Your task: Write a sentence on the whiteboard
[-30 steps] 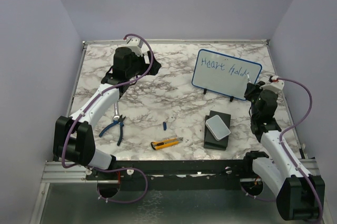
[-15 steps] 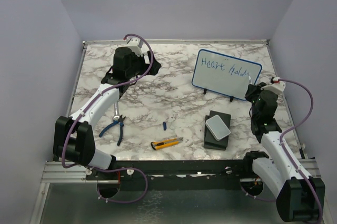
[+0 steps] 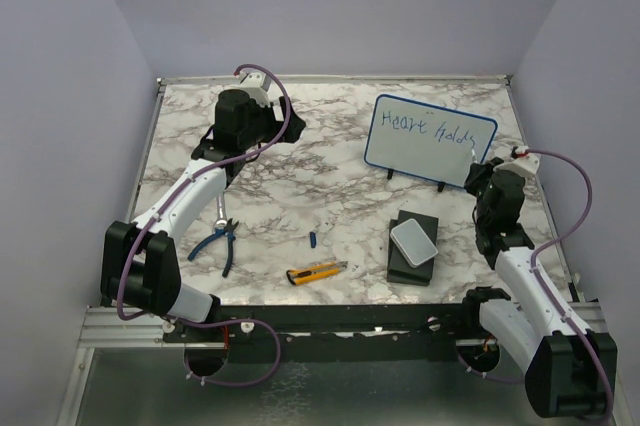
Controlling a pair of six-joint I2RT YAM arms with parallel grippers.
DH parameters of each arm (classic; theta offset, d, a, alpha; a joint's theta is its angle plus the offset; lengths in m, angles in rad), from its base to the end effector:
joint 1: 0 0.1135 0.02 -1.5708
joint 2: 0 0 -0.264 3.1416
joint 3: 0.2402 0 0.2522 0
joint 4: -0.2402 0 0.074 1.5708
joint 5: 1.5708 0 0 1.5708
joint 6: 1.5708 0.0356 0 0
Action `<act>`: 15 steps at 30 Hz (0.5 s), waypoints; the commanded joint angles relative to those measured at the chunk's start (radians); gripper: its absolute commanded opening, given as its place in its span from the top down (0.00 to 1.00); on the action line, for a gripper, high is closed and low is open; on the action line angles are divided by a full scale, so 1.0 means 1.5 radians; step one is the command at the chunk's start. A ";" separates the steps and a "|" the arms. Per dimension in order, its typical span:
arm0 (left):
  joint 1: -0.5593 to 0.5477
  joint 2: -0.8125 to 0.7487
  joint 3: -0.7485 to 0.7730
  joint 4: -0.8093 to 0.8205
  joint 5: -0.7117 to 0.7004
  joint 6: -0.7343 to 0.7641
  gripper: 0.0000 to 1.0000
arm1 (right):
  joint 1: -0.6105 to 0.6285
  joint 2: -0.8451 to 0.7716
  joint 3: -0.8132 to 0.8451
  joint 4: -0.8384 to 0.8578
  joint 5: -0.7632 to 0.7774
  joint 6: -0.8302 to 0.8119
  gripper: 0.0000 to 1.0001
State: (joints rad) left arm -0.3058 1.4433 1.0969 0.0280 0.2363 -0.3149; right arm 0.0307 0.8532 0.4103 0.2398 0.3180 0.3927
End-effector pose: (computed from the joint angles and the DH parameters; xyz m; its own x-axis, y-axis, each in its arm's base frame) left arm 0.3221 -0.1104 0.3146 -0.4402 -0.1768 -0.8803 0.3875 0.8471 -0.3638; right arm 0.1993 -0.0050 0.2399 -0.0803 0.3612 -0.9290 0.3330 0.8882 0.3166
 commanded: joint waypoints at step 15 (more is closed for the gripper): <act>0.006 -0.019 -0.008 0.012 0.010 -0.002 0.12 | -0.005 -0.029 -0.002 0.022 -0.054 -0.031 1.00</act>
State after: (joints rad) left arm -0.3019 1.4433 1.0973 0.0280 0.2363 -0.3145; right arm 0.0307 0.8612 0.4103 0.2443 0.2466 0.3649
